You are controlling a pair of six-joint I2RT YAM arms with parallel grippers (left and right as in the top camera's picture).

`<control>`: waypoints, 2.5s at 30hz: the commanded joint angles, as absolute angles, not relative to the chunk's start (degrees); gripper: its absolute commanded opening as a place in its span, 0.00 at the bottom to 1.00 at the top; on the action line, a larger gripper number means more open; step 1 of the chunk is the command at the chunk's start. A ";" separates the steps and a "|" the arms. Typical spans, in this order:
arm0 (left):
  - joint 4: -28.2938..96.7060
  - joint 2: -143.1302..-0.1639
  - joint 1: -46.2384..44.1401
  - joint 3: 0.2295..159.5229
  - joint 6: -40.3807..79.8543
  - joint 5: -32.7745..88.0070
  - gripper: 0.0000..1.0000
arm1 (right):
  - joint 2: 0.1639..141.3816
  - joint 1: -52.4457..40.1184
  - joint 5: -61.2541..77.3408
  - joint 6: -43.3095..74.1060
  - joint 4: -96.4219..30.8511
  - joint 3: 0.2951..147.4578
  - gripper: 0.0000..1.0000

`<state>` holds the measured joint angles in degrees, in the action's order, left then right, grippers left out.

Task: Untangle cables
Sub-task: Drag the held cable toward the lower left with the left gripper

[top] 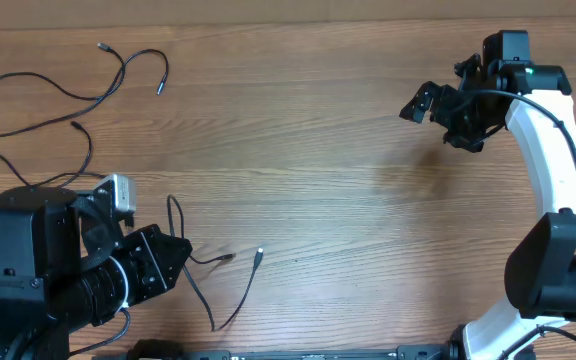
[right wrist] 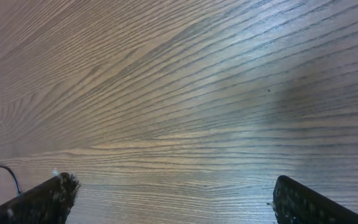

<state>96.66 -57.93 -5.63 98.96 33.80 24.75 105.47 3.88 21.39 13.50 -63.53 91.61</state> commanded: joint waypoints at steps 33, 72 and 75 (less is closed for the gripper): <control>93.62 -66.35 -5.48 99.59 45.30 -14.02 0.04 | 103.94 3.92 21.02 13.65 -63.35 92.71 1.00; 90.63 -86.13 47.09 99.46 58.26 -2.07 0.04 | 103.94 3.92 20.99 13.65 -63.35 92.71 1.00; 86.30 -88.79 48.84 99.46 60.45 -2.31 0.04 | 103.94 3.92 21.02 13.65 -63.35 92.71 1.00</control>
<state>88.88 -86.56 47.37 98.96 55.61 -2.35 105.47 3.88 21.41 13.52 -63.53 91.61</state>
